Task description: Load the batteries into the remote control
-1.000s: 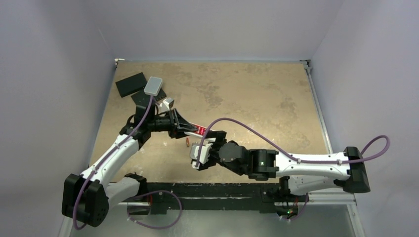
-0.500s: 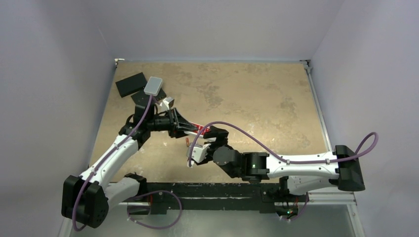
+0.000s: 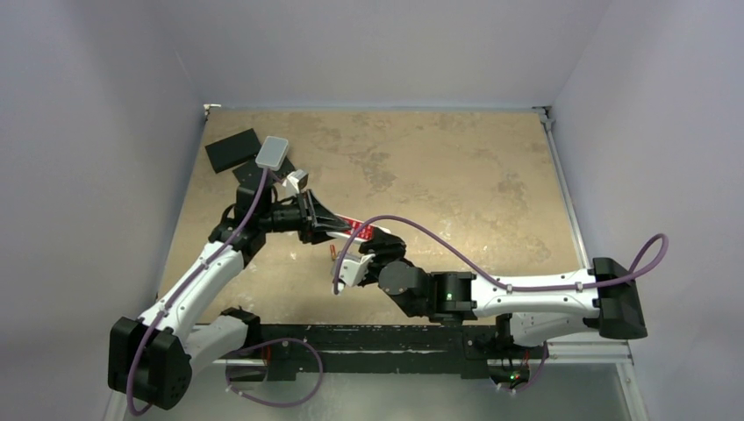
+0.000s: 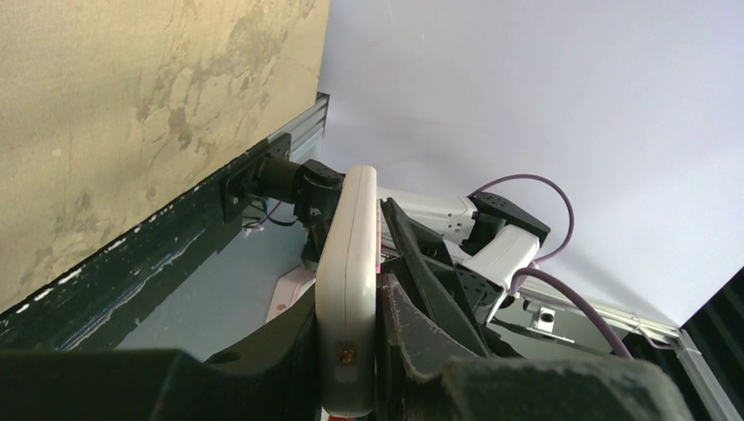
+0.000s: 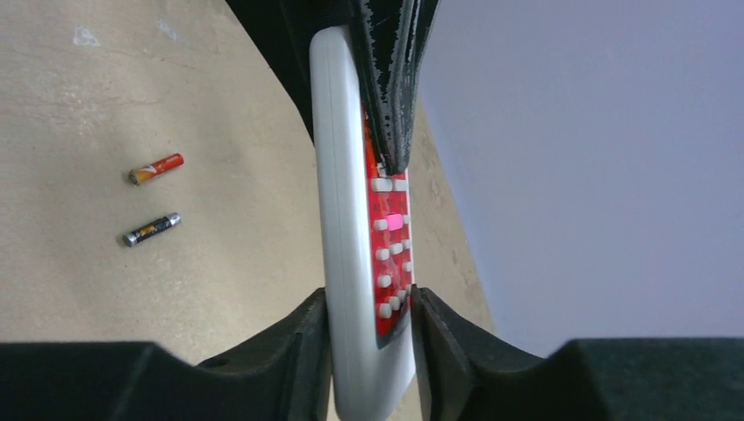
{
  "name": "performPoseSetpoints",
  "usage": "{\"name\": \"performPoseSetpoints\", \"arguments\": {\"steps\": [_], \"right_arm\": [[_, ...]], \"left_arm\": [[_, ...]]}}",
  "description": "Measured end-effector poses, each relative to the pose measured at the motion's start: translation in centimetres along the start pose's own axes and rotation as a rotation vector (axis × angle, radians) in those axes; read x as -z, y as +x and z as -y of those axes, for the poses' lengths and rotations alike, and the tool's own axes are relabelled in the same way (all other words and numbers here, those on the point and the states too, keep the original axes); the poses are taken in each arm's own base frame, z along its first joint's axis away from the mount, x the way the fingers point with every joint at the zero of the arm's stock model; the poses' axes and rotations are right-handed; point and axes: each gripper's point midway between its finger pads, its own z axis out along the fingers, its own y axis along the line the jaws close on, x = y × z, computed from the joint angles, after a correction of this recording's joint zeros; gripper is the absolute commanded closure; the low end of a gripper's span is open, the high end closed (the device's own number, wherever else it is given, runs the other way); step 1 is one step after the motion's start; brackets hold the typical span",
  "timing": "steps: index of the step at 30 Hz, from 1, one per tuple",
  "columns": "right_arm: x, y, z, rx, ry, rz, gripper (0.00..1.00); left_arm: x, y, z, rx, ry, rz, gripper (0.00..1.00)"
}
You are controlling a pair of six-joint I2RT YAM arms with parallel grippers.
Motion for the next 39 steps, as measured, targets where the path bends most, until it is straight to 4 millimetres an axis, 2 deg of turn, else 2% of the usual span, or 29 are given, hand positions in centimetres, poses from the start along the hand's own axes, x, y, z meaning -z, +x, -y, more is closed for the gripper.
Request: {"name": "performPoseSetpoints", "arguments": {"steps": [6, 9, 14, 18, 25, 28, 31, 35, 39], "right_arm": [[0.0, -0.1, -0.1, 0.013, 0.002, 0.001, 0.89], [-0.1, -0.1, 0.0, 0.011, 0.010, -0.002, 1.00], [-0.1, -0.1, 0.1, 0.008, 0.017, -0.003, 1.00], [-0.1, -0.1, 0.3, -0.003, 0.032, -0.004, 1.00], [0.1, 0.8, 0.3, -0.005, 0.054, -0.020, 1.00], [0.4, 1.0, 0.6, -0.016, 0.060, -0.015, 1.00], [0.8, 0.9, 1.1, -0.048, 0.066, -0.003, 1.00], [1.3, 0.9, 1.5, -0.109, 0.067, 0.006, 1.00], [1.6, 1.5, 1.0, -0.148, 0.041, -0.011, 1.00]], "left_arm": [[0.1, 0.0, 0.3, 0.012, 0.008, 0.005, 1.00], [0.1, -0.1, 0.3, 0.014, 0.008, 0.007, 0.93], [0.1, -0.1, 0.4, 0.011, 0.011, 0.008, 0.63], [0.3, 0.0, 1.1, -0.023, 0.035, 0.007, 0.48], [0.6, 0.1, 2.7, -0.098, 0.078, 0.008, 0.35], [0.7, 0.1, 3.2, -0.140, 0.086, 0.012, 0.23], [0.8, 0.1, 3.6, -0.178, 0.088, 0.018, 0.15], [0.9, -0.1, 3.8, -0.228, 0.079, 0.029, 0.12], [1.0, -0.2, 3.8, -0.290, 0.063, 0.038, 0.11]]}}
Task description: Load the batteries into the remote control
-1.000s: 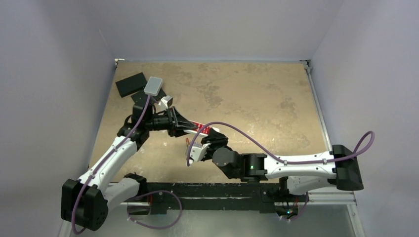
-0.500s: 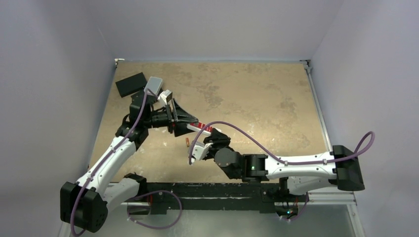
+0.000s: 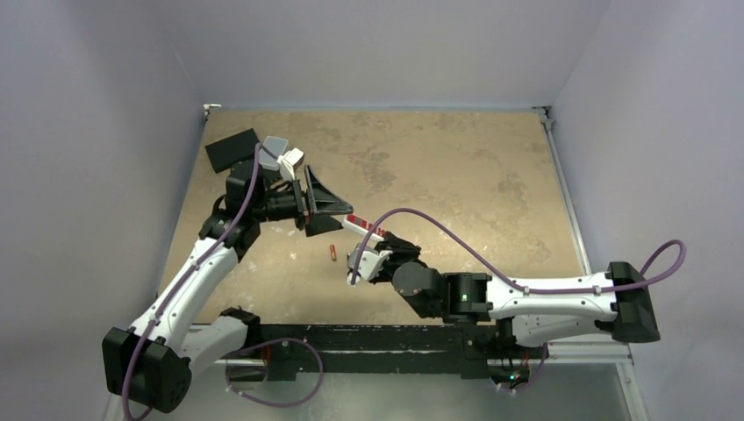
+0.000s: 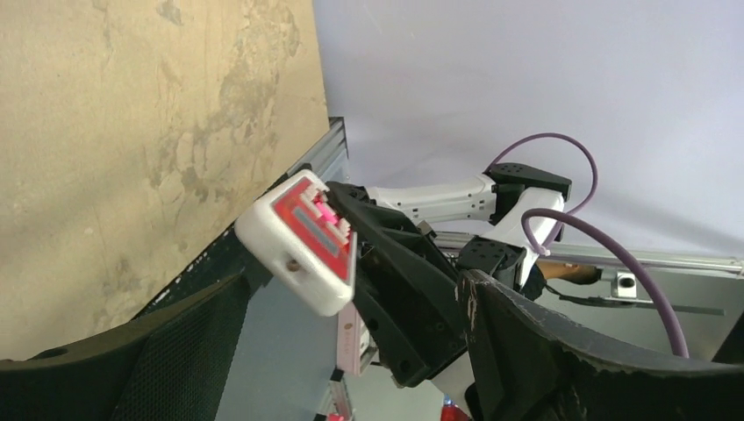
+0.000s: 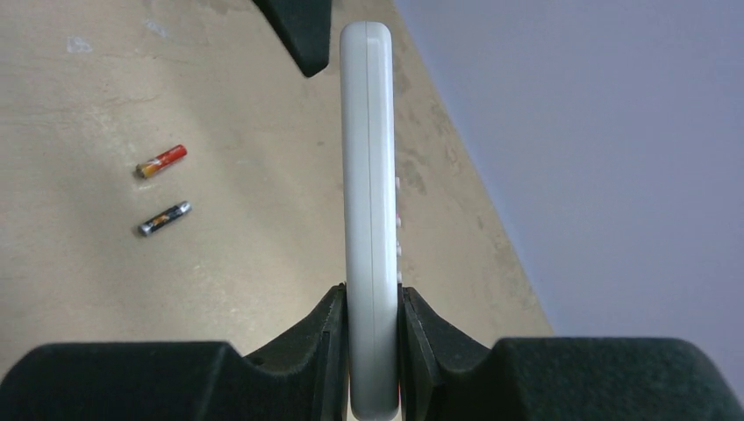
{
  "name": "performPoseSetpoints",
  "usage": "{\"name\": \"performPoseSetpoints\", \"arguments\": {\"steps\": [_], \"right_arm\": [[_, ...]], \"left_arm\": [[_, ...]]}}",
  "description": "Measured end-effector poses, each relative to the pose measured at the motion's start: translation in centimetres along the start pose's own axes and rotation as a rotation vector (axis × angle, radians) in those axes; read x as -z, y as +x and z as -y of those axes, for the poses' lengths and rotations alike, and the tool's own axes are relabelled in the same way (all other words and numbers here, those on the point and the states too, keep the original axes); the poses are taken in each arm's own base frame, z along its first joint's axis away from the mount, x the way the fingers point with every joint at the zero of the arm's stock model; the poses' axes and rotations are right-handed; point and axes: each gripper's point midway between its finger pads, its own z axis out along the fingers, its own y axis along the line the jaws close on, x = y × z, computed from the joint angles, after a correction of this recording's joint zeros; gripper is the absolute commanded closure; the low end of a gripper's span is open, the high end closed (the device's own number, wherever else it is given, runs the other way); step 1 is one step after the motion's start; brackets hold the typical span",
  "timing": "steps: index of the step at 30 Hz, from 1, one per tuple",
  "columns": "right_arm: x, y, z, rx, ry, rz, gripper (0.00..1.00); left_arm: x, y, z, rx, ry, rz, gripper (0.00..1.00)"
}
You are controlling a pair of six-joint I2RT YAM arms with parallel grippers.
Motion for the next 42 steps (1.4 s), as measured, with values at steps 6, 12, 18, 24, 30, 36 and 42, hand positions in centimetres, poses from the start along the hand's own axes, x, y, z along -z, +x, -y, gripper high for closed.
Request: {"name": "performPoseSetpoints", "arguments": {"steps": [6, 12, 18, 24, 30, 36, 42], "right_arm": [[0.1, 1.2, -0.9, -0.054, -0.071, -0.058, 1.00], [-0.9, 1.3, 0.6, -0.223, -0.128, -0.107, 1.00], [-1.3, 2.3, 1.7, -0.375, -0.194, -0.155, 1.00], [-1.2, 2.5, 1.0, -0.485, -0.306, -0.179, 1.00], [-0.8, 2.3, 1.0, -0.599, -0.412, -0.193, 1.00], [-0.1, 1.7, 0.5, -0.706, -0.552, -0.175, 1.00], [0.6, 1.2, 0.5, -0.834, -0.703, -0.145, 1.00]], "left_arm": [[0.3, -0.4, 0.8, -0.146, -0.008, 0.009, 0.11], [0.8, -1.3, 1.1, -0.314, -0.055, 0.050, 0.07], [2.2, -1.6, 0.9, -0.473, -0.117, 0.129, 0.05], [1.9, -1.8, 0.3, -0.530, -0.130, 0.089, 0.01], [1.4, -0.9, -1.2, -0.512, -0.119, 0.021, 0.02], [1.6, 0.1, -0.6, -0.558, -0.068, -0.023, 0.03], [1.7, 1.0, -0.8, -0.563, -0.045, -0.051, 0.05]]}}
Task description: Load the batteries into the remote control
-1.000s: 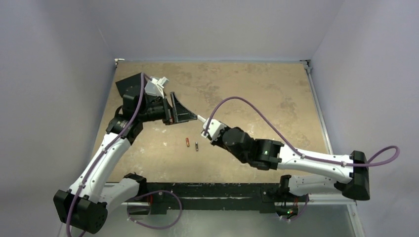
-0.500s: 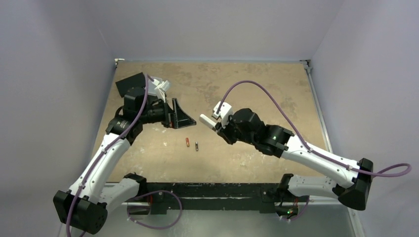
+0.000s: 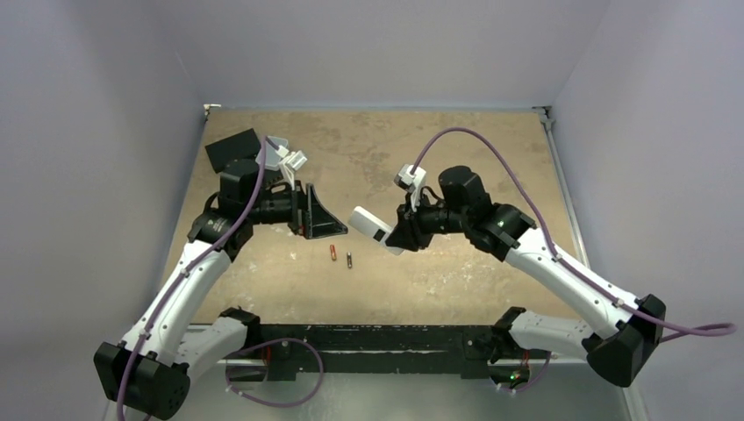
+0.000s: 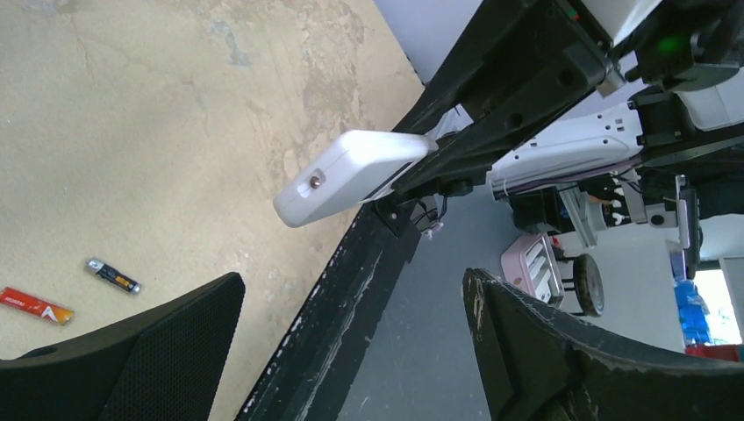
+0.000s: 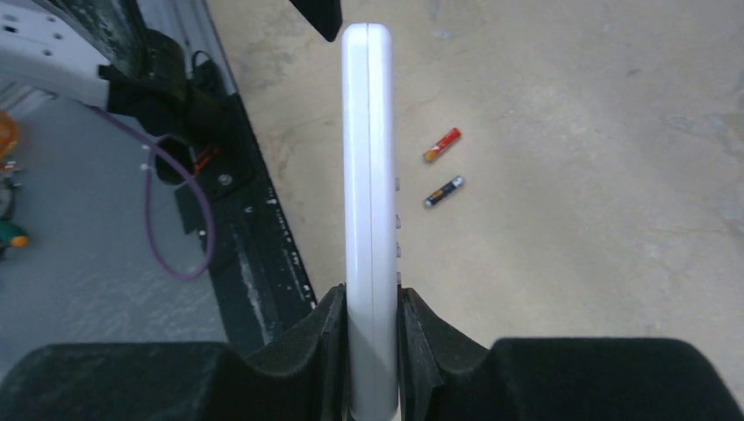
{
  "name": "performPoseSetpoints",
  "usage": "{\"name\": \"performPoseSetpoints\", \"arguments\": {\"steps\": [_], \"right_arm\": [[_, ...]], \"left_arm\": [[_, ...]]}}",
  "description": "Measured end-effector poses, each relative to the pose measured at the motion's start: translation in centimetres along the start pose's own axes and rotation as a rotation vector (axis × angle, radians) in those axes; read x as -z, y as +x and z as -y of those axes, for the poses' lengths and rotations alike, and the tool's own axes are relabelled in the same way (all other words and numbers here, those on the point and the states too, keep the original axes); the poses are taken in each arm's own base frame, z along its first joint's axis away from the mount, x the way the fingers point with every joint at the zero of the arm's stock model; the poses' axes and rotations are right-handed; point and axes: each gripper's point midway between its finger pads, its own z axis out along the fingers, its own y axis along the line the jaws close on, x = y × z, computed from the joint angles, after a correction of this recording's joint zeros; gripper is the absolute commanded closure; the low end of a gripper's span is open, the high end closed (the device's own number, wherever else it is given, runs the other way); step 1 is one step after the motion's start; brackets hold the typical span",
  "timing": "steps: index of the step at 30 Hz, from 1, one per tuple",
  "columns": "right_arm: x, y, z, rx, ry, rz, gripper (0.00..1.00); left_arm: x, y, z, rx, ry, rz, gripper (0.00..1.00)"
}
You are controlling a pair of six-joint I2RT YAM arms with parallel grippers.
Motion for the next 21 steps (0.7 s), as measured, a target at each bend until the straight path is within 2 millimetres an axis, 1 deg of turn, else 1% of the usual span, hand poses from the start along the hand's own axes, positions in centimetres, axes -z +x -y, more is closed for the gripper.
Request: {"name": "performPoseSetpoints", "arguments": {"steps": [4, 10, 14, 19, 21], "right_arm": [[0.3, -0.4, -1.3, -0.069, -0.146, 0.007, 1.00], [-0.2, -0.1, -3.4, -0.140, -0.339, -0.032, 1.00], [-0.3, 0.1, -4.8, -0.174, -0.448, -0.059, 1.00], [0.3, -0.7, -6.3, -0.181, -0.560, -0.044, 1.00], [0.5, -1.2, -6.7, -0.179, -0.585, -0.033, 1.00]], "left_arm": [[-0.1, 0.4, 0.1, 0.003, 0.008, -0.011, 0.07], [-0.3, 0.9, 0.8, -0.013, 0.037, -0.032, 0.12], [-0.5, 1.3, 1.8, -0.035, 0.079, -0.052, 0.16], [-0.4, 1.7, 3.5, -0.055, 0.140, -0.068, 0.21], [-0.3, 1.7, 4.1, -0.064, 0.160, -0.069, 0.25]]}}
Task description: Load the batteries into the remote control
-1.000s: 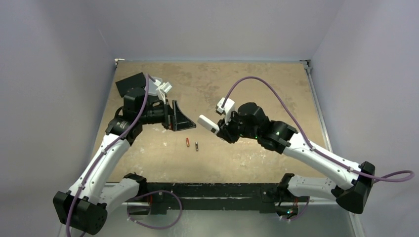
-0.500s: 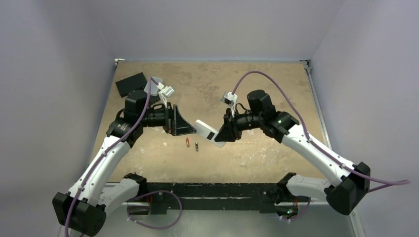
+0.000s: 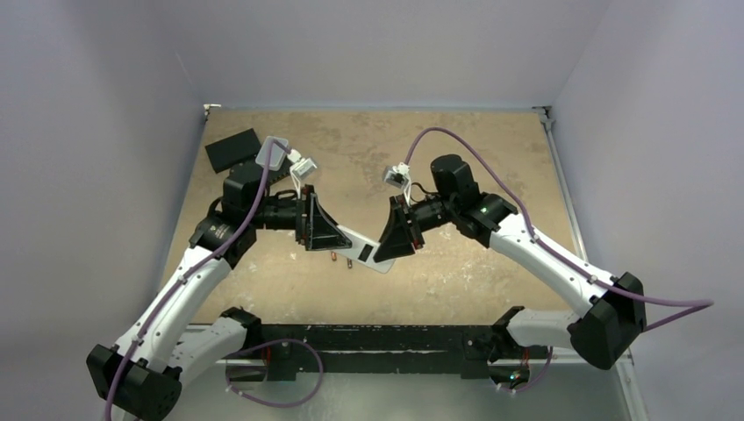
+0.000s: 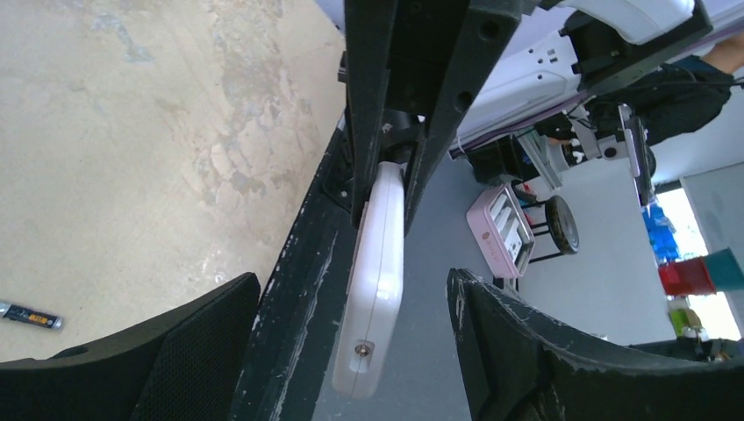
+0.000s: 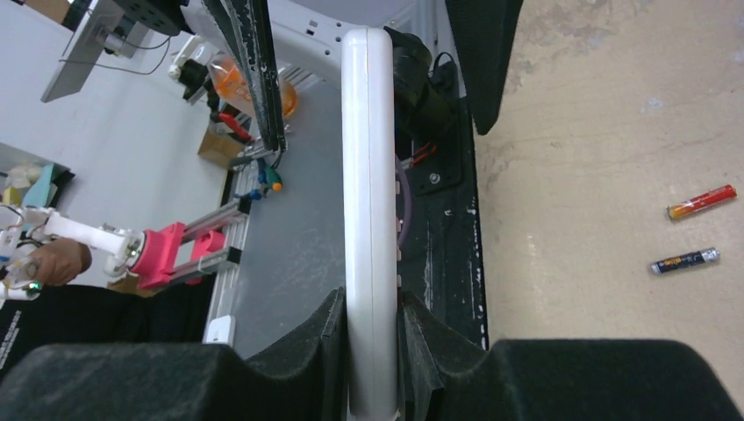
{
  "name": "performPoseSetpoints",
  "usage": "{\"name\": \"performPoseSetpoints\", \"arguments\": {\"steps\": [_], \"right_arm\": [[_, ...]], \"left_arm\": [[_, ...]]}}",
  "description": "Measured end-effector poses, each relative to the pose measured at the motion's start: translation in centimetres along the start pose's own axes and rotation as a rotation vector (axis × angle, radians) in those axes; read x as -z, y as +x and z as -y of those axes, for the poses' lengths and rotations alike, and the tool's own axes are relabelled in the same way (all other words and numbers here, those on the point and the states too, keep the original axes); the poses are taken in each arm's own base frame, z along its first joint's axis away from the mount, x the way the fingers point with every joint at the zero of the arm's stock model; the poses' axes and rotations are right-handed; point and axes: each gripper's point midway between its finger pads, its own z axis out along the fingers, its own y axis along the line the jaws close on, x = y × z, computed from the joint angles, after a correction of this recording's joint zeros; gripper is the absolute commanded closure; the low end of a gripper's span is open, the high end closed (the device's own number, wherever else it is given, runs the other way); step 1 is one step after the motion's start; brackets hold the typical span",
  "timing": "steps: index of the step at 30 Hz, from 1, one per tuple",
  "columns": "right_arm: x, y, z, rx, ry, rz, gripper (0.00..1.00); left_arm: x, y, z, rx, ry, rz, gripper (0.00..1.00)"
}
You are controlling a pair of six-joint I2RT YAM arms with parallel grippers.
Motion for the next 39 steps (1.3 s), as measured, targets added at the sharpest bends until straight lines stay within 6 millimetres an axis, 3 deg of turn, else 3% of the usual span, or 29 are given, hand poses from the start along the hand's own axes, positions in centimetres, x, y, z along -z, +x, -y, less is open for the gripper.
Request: {"name": "performPoseSetpoints", "arguments": {"steps": [14, 21, 24, 27, 34, 39], "right_arm": [[-0.2, -0.4, -0.4, -0.006, -0.036, 0.006, 1.00], [-0.2, -0.4, -0.5, -0.007, -0.039, 0.006, 1.00], [-0.2, -0.4, -0.5, -0.016, -0.040, 0.005, 0.99], [-0.2, -0.4, -0.6, -0.024, -0.043, 0.003, 0.91], [-0.1, -0.4, -0.5, -0.024, -0.031, 0.007, 0.59], [0.3, -1.0, -0.5, 0.007, 0.026, 0.042, 0.46]], "left_arm": [[-0.3, 0.4, 1.9, -0.003, 0.081, -0.028, 0.56], [-0.6, 0.9, 1.6, 0.013, 0.085, -0.042, 0.79], [-0.6, 0.9, 1.6, 0.006, 0.090, -0.046, 1.00], [-0.6, 1.0, 1.7, -0.015, 0.101, -0.050, 1.00], [-0.7, 0.9, 1.6, -0.012, 0.094, -0.048, 1.00], [-0.9, 0.6, 1.2, 0.012, 0.070, -0.030, 1.00]]}}
